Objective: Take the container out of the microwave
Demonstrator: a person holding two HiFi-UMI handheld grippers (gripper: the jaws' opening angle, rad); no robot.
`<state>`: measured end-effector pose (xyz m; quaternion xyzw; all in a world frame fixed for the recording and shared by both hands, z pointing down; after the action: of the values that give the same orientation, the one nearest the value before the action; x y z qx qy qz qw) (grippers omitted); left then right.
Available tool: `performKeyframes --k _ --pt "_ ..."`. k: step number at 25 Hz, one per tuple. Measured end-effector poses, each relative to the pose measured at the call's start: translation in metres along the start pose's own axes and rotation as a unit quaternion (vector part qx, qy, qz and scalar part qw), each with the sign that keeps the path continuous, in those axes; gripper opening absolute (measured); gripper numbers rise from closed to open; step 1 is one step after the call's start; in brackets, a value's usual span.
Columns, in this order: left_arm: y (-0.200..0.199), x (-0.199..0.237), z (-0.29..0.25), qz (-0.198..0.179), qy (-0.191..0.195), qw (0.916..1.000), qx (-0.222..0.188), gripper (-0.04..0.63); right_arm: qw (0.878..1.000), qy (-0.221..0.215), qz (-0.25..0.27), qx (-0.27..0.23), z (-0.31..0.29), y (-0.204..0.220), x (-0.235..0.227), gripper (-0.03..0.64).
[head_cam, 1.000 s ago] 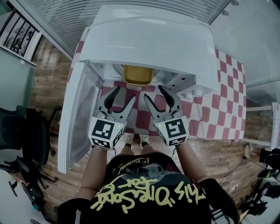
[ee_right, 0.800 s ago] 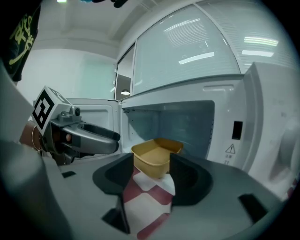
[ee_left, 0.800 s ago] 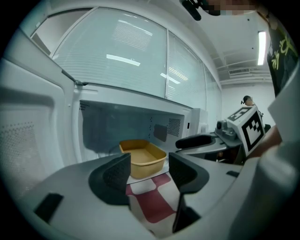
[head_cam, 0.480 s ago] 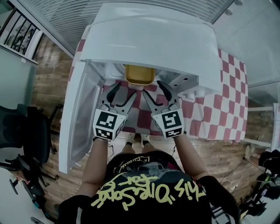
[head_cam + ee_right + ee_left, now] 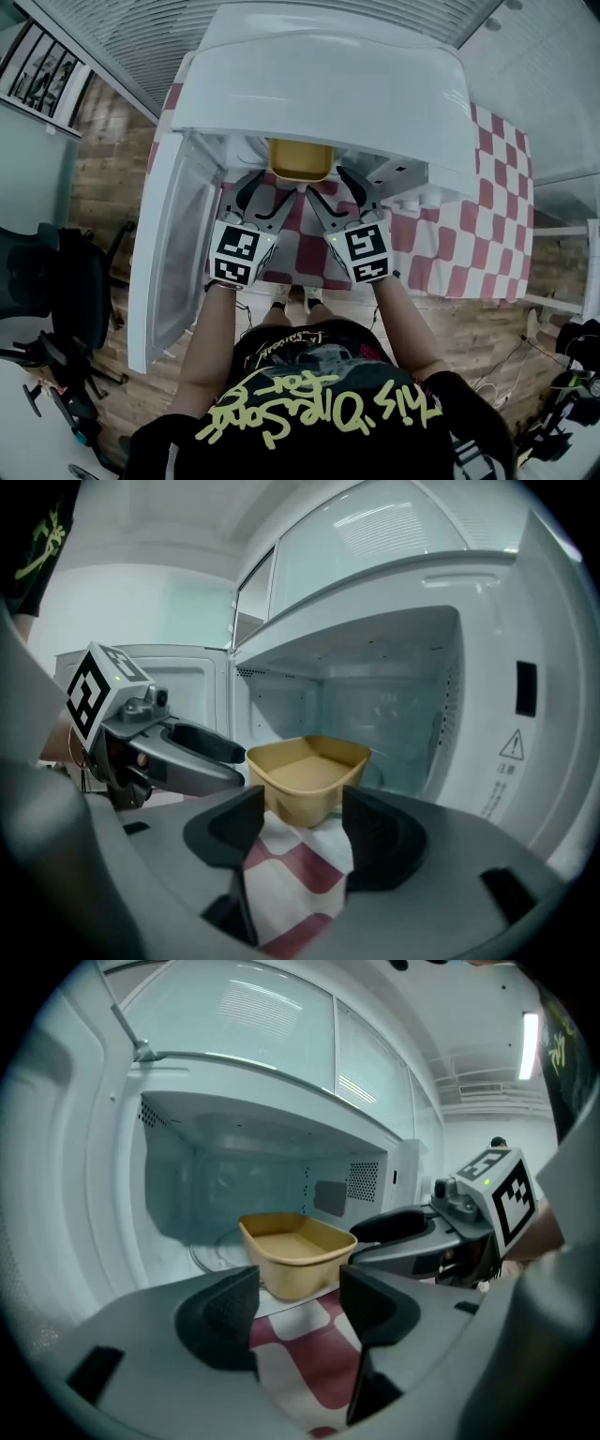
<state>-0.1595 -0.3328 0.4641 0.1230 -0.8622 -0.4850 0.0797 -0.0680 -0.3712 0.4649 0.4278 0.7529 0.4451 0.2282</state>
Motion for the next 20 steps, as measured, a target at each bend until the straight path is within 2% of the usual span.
performKeyframes --k 9,20 --pt "0.006 0.007 -0.012 -0.007 0.004 0.9998 0.015 0.256 1.0 -0.005 0.006 0.01 -0.014 0.007 0.001 0.25" --pt "0.008 0.008 -0.02 -0.015 0.015 0.9996 0.019 0.246 1.0 -0.008 -0.015 0.01 -0.022 0.004 0.001 0.25"
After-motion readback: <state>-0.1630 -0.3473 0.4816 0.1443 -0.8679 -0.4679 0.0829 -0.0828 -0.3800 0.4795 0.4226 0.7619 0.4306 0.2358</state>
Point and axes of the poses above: the fingertips, and each gripper's own axes: z backward along the fingers, x to its left, y out of its underside, the point moved 3 cm from there along z, backward along the fingers, and after that the axes turned 8 degrees about x, right-handed, at the moved point
